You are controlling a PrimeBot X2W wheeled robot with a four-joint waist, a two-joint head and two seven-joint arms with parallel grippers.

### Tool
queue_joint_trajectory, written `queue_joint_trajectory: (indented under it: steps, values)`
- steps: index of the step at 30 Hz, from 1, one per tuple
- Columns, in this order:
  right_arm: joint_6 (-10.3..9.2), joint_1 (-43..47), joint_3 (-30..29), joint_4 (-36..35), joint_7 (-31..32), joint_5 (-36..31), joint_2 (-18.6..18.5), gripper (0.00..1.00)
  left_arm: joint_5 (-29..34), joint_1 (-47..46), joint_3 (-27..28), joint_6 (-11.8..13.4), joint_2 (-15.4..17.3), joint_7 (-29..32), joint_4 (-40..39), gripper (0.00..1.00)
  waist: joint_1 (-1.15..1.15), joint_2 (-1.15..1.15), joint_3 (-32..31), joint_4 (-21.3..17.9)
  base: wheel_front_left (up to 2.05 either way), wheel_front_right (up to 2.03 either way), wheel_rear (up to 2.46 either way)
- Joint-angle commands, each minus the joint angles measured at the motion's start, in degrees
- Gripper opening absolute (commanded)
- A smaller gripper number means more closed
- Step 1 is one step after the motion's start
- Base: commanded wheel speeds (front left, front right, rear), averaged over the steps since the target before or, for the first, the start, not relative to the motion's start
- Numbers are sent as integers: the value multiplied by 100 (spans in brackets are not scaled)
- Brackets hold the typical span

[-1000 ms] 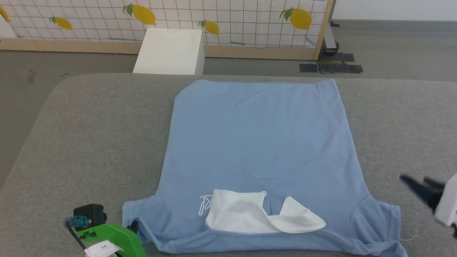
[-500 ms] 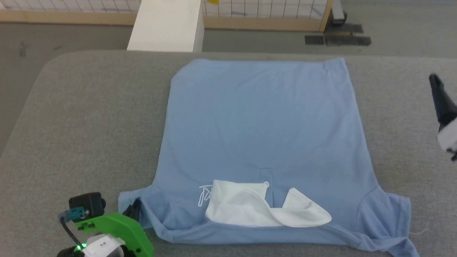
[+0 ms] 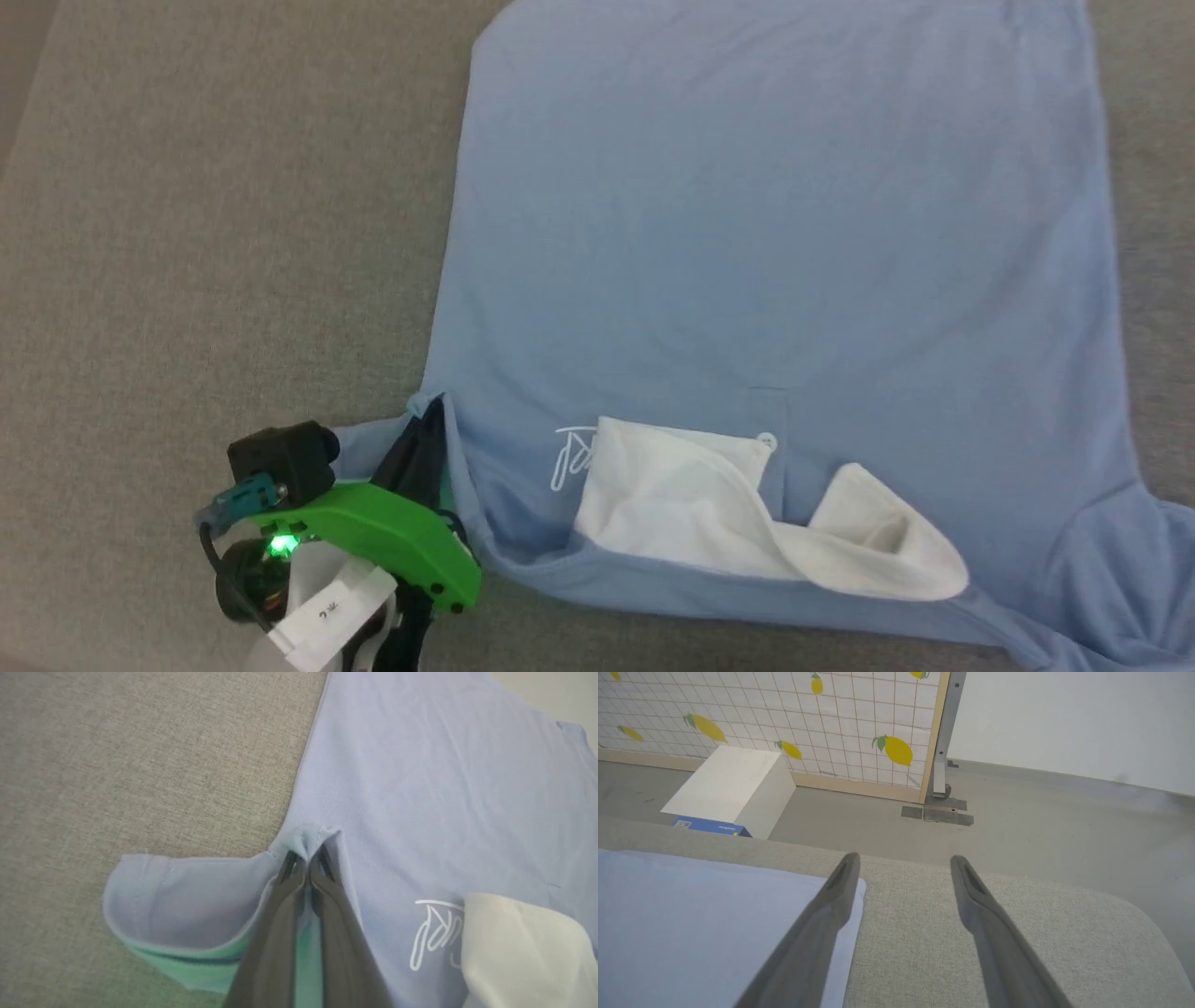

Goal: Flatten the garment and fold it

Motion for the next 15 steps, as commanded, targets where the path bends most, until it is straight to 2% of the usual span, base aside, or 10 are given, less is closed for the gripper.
queue_joint_trajectory:
  steps: [1,7,11,15]
  values:
    - [-8,-198,185,106,285,-97,-122,100,61,-103,-22,-20,-32,-58,-71,0,-1,0,1032,744,0,0,0]
    - [-8,-794,804,421,1857,-299,-556,100,115,-117,-98,-9,-84,-155,-321,0,-1,0,1364,972,0,0,0]
    - [-8,-1021,1109,406,2547,-368,-714,100,132,-100,-131,12,-99,-173,-494,0,-1,0,1495,1077,0,0,0]
    - [-8,-1077,1343,335,2960,-359,-830,100,118,-83,-168,14,-125,-189,-584,0,-1,0,1583,1137,0,0,0]
